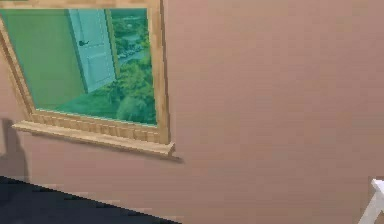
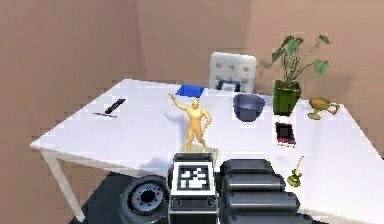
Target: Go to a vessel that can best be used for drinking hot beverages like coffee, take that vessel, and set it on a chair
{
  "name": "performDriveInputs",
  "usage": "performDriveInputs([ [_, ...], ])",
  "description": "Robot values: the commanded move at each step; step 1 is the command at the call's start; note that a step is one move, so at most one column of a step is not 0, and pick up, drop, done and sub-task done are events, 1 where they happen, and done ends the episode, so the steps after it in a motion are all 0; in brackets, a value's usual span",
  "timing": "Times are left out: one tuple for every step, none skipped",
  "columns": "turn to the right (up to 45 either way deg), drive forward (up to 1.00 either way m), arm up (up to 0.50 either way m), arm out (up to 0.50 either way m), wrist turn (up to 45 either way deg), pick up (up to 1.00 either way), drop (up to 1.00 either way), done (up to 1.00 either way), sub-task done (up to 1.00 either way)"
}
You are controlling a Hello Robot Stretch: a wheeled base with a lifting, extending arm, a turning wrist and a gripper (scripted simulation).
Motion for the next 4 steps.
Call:
performDriveInputs([
  [-3.0, 0.00, 0.00, 0.00, 0.0, 0.00, 0.00, 0.00, 0.00],
  [45.0, 0.00, 0.00, 0.00, 0.0, 0.00, 0.00, 0.00, 0.00],
  [45.0, 0.00, 0.00, 0.00, 0.0, 0.00, 0.00, 0.00, 0.00],
  [45.0, 0.00, 0.00, 0.00, 0.0, 0.00, 0.00, 0.00, 0.00],
])
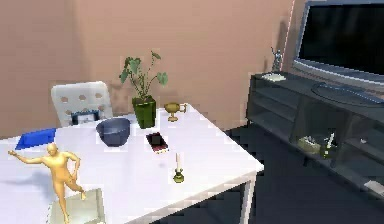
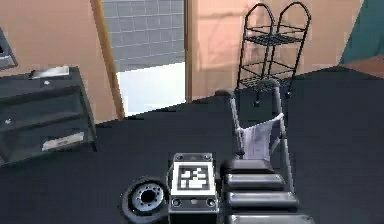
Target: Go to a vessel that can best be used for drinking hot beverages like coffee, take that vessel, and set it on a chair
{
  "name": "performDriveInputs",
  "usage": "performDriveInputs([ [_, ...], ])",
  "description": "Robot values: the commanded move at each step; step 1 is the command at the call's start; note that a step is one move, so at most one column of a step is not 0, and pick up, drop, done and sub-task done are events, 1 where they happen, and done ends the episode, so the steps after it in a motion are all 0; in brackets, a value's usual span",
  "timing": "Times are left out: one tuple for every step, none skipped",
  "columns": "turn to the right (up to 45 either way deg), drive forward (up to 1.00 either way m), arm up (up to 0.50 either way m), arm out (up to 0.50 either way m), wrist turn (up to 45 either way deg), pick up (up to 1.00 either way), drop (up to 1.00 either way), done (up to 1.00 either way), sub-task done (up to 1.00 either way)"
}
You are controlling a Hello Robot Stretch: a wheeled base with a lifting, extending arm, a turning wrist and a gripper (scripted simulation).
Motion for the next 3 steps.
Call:
performDriveInputs([
  [33.0, 0.00, 0.00, 0.00, 0.0, 0.00, 0.00, 0.00, 0.00],
  [0.0, 0.05, 0.00, 0.00, 0.0, 0.00, 0.00, 0.00, 0.00],
  [-45.0, 0.00, 0.00, 0.00, 0.0, 0.00, 0.00, 0.00, 0.00],
])
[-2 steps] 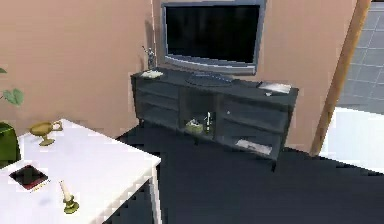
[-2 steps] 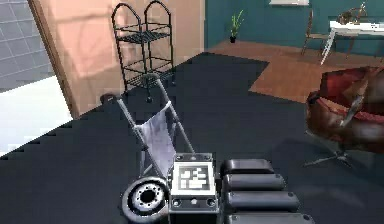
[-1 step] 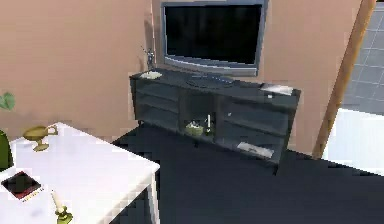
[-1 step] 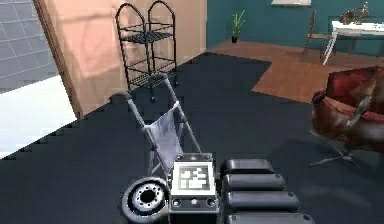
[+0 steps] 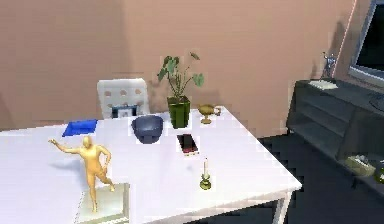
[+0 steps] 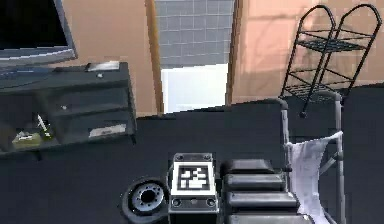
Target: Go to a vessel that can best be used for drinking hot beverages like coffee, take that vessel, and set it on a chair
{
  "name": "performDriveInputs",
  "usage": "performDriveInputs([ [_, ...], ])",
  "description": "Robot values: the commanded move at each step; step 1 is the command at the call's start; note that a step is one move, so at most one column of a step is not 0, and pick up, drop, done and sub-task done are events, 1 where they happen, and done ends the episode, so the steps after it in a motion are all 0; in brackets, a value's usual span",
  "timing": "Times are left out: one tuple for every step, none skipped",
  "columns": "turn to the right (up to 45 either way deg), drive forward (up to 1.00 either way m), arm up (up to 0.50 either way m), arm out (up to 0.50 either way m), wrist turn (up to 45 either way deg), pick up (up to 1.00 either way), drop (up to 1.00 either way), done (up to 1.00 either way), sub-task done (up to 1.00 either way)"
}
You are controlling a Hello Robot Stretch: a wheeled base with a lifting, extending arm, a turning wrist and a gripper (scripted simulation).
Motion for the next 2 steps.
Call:
performDriveInputs([
  [-45.0, 0.00, 0.00, 0.00, 0.0, 0.00, 0.00, 0.00, 0.00],
  [-45.0, 0.00, 0.00, 0.00, 0.0, 0.00, 0.00, 0.00, 0.00],
])
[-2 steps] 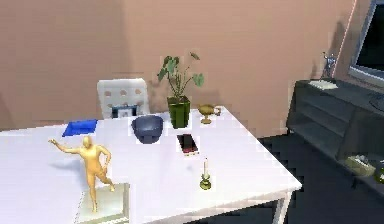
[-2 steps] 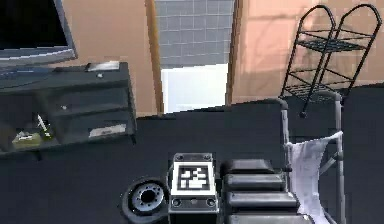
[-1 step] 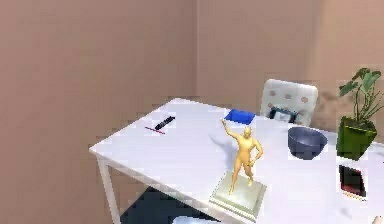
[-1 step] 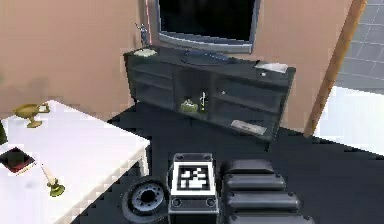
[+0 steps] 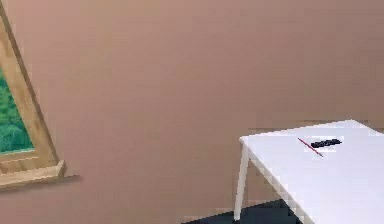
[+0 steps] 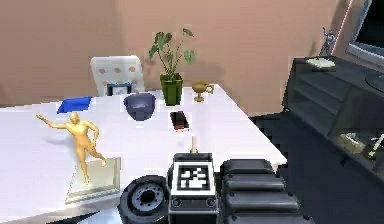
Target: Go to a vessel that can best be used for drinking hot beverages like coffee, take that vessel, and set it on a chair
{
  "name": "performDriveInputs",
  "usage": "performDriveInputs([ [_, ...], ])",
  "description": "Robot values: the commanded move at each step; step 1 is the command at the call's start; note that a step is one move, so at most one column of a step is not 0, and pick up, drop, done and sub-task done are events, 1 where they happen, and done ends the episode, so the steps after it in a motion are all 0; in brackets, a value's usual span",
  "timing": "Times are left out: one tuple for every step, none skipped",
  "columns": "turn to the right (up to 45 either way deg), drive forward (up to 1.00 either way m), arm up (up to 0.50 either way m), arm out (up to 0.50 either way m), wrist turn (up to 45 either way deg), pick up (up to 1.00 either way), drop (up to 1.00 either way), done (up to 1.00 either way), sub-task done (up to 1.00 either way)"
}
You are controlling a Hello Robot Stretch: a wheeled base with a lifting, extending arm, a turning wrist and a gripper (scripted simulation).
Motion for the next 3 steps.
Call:
performDriveInputs([
  [-33.0, 0.00, 0.00, 0.00, 0.0, 0.00, 0.00, 0.00, 0.00],
  [-3.0, 0.00, 0.00, 0.00, 0.0, 0.00, 0.00, 0.00, 0.00],
  [-3.0, 0.00, 0.00, 0.00, 0.0, 0.00, 0.00, 0.00, 0.00],
])
